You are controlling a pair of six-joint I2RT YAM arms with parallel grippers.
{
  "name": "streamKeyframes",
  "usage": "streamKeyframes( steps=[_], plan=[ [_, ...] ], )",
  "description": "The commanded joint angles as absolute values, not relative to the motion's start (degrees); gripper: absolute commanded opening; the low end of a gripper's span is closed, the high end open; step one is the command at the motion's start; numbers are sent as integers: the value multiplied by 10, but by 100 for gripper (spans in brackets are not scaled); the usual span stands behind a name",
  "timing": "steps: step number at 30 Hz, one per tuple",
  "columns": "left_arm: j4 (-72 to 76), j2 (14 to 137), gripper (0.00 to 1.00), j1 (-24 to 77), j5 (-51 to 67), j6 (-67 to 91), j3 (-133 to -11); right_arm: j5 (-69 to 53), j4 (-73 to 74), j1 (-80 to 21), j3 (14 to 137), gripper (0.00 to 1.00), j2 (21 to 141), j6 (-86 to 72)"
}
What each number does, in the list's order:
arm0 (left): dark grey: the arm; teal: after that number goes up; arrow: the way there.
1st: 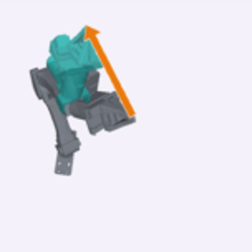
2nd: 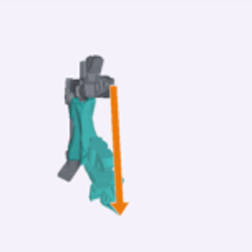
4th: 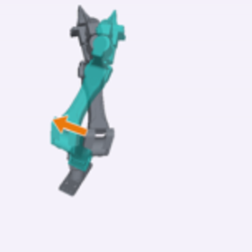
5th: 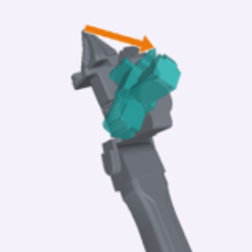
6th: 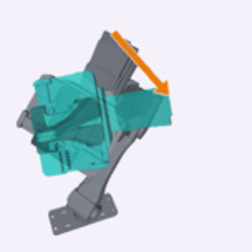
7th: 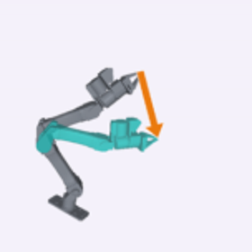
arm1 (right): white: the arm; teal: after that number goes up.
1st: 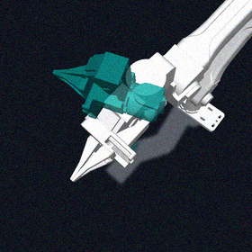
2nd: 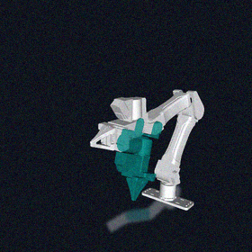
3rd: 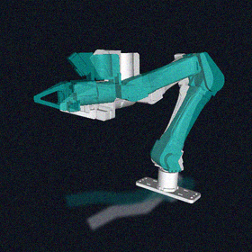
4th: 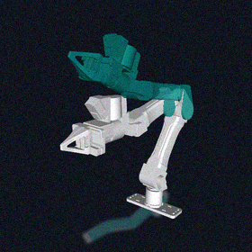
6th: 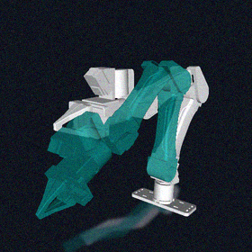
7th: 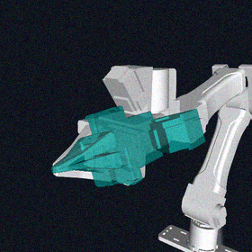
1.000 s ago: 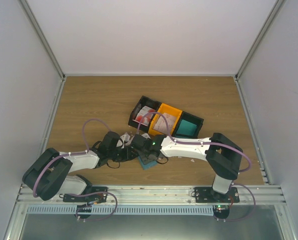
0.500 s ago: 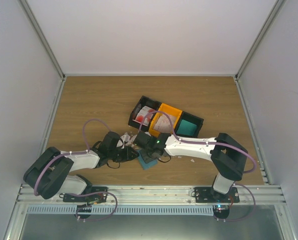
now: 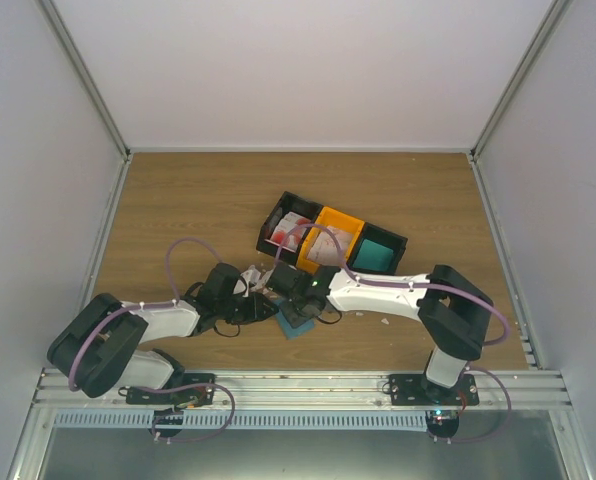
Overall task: Put the credit cards into the card holder
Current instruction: Close the card holder at the center of the board.
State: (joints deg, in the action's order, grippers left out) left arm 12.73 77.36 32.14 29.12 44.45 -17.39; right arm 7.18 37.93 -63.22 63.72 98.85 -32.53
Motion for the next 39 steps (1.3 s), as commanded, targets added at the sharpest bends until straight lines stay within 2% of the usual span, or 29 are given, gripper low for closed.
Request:
streamKeyframes(
  steps=[1, 5, 11, 14, 17, 21, 39],
  plan=[
    [151, 781, 28, 321, 293, 437, -171, 88, 391, -638, 654, 1, 1009, -306],
    [150, 781, 28, 321, 293, 437, -172, 92, 399, -645, 666, 3, 1022, -303],
    [150, 782, 28, 321, 293, 435, -173, 75, 394, -650, 672, 12, 1015, -307],
    [149, 782, 28, 321, 292, 434, -173, 75, 395, -650, 672, 13, 1014, -314],
    [148, 781, 28, 321, 292, 433, -173, 76, 398, -650, 672, 12, 1018, -320],
    [148, 781, 28, 321, 291, 433, -172, 78, 397, -650, 666, 1, 1020, -327],
    [154, 789, 28, 322, 292, 433, -172, 47, 351, -644, 639, 0, 1025, -327]
  ],
)
